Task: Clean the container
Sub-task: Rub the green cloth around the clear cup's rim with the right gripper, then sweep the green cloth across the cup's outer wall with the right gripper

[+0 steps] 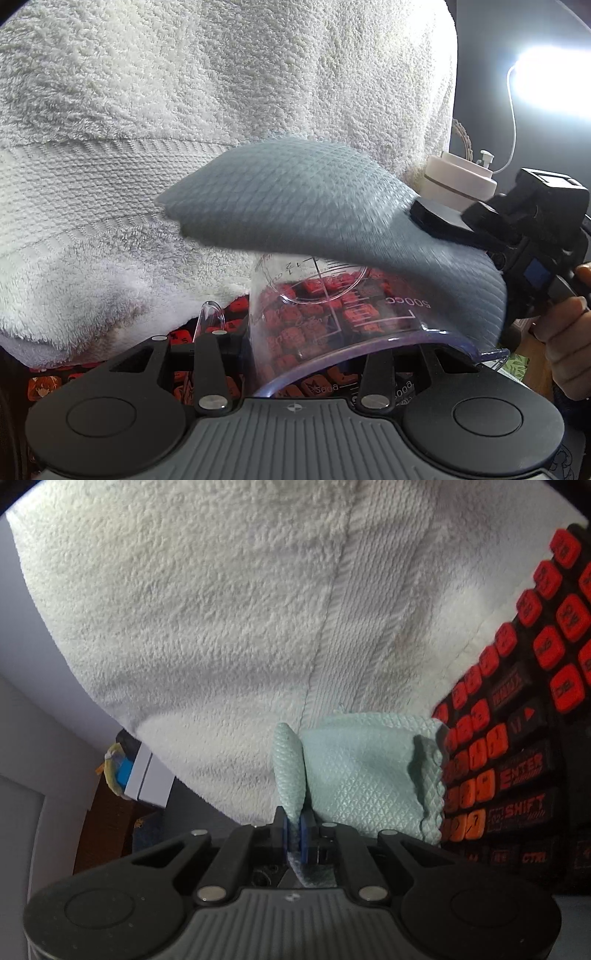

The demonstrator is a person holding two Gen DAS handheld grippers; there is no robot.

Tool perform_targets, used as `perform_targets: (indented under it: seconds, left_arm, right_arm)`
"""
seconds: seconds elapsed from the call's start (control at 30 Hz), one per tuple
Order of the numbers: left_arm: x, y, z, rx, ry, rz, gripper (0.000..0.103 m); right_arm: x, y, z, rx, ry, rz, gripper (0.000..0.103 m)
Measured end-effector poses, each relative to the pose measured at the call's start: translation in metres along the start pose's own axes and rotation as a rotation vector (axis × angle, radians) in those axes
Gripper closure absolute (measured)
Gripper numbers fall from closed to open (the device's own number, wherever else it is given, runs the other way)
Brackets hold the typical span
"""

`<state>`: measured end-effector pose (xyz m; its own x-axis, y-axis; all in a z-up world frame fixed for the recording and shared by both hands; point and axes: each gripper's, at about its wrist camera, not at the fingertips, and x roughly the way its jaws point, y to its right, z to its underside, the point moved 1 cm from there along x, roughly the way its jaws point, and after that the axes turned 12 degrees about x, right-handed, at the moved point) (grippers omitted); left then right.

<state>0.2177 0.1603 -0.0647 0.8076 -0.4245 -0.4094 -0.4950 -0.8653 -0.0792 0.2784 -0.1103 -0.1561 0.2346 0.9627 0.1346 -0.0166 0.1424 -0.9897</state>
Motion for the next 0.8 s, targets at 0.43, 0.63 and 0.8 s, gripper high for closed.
perform_targets:
  seconds: [0.43,0.63,0.8]
  left_arm:
    - [0.001,0.007,-0.002,0.007,-0.003,-0.003,0.063]
    - [0.005,0.012,-0.004,0.002,-0.001,0.000,0.063]
    - [0.007,0.017,-0.007,0.000,0.000,0.001,0.063]
  right_arm:
    - [-0.008,-0.002,-0.001,-0.017,0.011,0.010,0.098]
    - [-0.013,0.007,-0.008,0.040,0.041,-0.027,0.099]
    - [-0.002,0.004,-0.001,0.023,-0.005,-0.017,0.099]
